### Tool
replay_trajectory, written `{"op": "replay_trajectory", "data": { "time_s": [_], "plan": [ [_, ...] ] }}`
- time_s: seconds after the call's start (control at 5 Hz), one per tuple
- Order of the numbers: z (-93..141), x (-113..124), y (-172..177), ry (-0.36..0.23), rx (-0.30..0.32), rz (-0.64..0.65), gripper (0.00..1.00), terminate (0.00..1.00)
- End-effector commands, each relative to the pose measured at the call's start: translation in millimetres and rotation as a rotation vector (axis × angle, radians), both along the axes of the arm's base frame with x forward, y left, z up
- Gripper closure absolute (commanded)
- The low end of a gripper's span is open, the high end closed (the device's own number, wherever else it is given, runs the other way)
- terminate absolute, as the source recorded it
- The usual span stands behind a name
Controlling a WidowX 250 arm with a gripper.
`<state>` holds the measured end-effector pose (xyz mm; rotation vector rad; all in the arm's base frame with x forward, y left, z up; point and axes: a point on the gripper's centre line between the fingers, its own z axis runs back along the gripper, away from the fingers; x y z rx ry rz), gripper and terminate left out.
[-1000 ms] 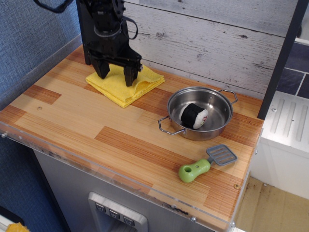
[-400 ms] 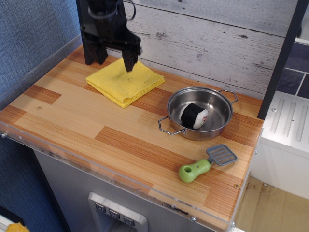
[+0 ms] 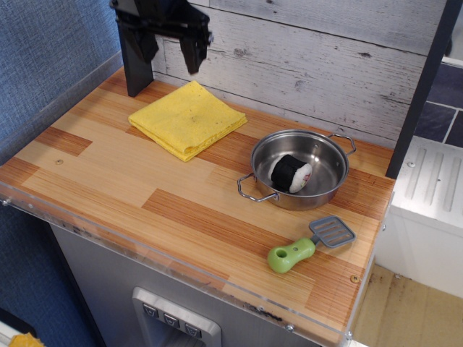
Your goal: Move the yellow towel to the back left side of the table.
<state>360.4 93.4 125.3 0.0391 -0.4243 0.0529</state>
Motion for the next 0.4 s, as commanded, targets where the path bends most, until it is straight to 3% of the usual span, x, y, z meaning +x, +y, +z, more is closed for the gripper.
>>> {"op": "replay_trajectory", "data": {
  "time_s": [0.0,0.2],
  "plan": [
    [18.5,-8.1,-0.7,-0.048,0.014,-0.006,0.00,0.00],
    [18.5,-8.1,-0.7,-0.048,0.014,-0.006,0.00,1.00]
  ]
}}
